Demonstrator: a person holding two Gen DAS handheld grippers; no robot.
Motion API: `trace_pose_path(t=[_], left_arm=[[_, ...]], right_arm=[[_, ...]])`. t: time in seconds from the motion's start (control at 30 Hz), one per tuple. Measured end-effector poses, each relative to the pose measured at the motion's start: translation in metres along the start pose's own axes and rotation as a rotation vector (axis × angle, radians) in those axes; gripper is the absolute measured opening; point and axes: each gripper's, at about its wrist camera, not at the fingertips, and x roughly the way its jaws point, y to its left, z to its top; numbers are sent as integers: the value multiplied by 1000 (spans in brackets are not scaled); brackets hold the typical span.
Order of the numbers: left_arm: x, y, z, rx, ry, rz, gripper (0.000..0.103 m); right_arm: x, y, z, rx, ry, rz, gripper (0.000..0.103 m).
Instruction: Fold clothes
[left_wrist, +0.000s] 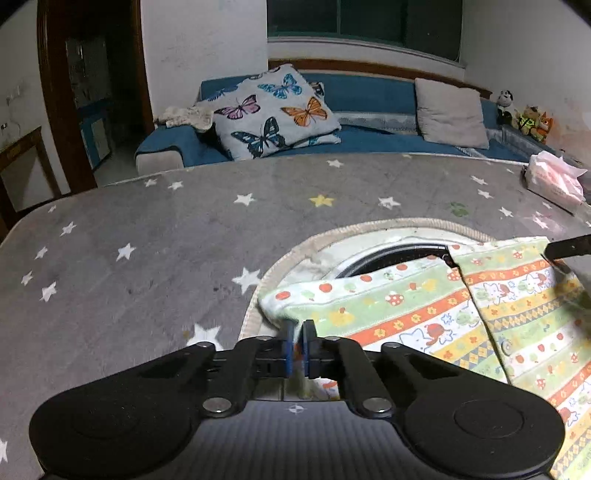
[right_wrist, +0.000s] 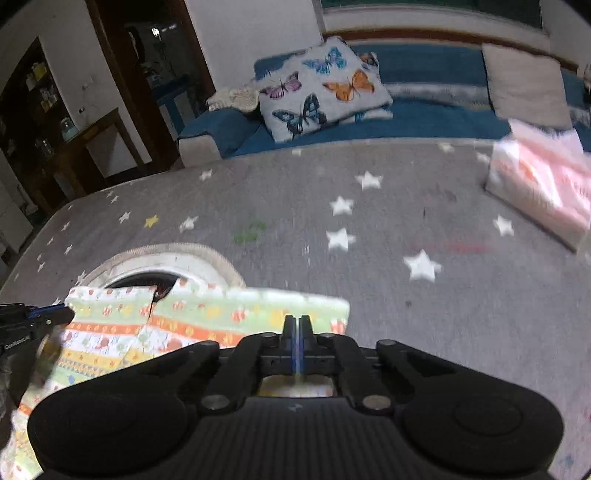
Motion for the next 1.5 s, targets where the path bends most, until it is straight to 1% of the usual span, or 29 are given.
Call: trace_pose_path(t=[0.1,0.13,0.17,0.2,0.23,0.27,0.33,0.37,0.4,0.43,0.47,0.5,0.57,0.6,0.67,0.7,0.73,0.77,0.8,0.9,0.93,0.97,1.03,1.17,1.2,1.3,1.37,1.4,1.5], left_arm=[[-3,1,7,-10,-53,24,1],[-3,2,8,-13,-58,26,1],[-1,3,9,-13,-55,25,1],[0,3,9,-7,-52,26,1],[1,2,8,6,-50,29,1],[2,1,7,16,-49,31,1],[4,1,6,28,-46,32,1],[6,1,6,28,-46,31,1],[6,1,7,26,-47,30,1],[7,1,7,26,-49,30,1],[7,1,8,26,-50,33,1],[8,1,9,26,-51,38,1],[9,1,10,27,-53,49,1],[10,0,10,27,-54,54,1],[14,2,12,20,-48,66,1],[16,3,12,15,-40,70,1],[17,3,12,13,-36,70,2],[17,3,12,13,-35,70,2],[14,2,12,13,-34,70,5],[8,-1,12,14,-31,72,10],[5,-2,12,14,-30,72,18],[1,-6,11,22,-31,62,30],[-13,-19,4,51,-37,24,39],[-41,-45,-9,108,-49,-51,41],[-48,-52,-12,122,-52,-70,41],[-68,-75,-26,175,-60,-128,41],[-81,-93,-41,210,-63,-171,41],[-86,-101,-48,227,-64,-189,41],[-97,-122,-69,269,-68,-227,41]], right_arm=[[-6,4,12,10,-89,3,0],[-7,2,15,27,-102,4,0],[-5,-2,20,68,-95,13,0],[-3,-4,21,73,-74,8,3],[-2,-5,22,78,-53,2,9],[0,-5,20,53,-32,-22,11],[2,-6,14,29,8,-53,33],[3,-7,11,30,26,-58,33],[4,-8,8,32,38,-53,33],[5,-9,7,38,45,-48,30],[6,-11,5,43,51,-43,22],[8,-13,3,43,49,-28,8],[10,-11,8,47,26,-28,6],[9,-8,11,35,-9,-39,2],[7,-2,18,16,-77,-54,2],[8,-1,21,24,-90,-57,4],[10,-1,24,39,-62,-49,8],[12,-1,25,43,-32,-47,8],[7,1,25,22,-26,-56,11],[-10,7,23,-28,-9,-70,12],[-19,9,22,-40,8,-59,17],[-28,12,21,-53,26,-48,20],[-44,23,16,-111,59,-42,26],[-67,46,2,-216,132,-31,33],[-70,51,-3,-236,154,-22,37],[-80,68,-26,-293,215,0,38],[-84,78,-49,-323,243,7,38],[-87,83,-67,-341,253,20,38],[-100,89,-108,-371,235,27,38]])
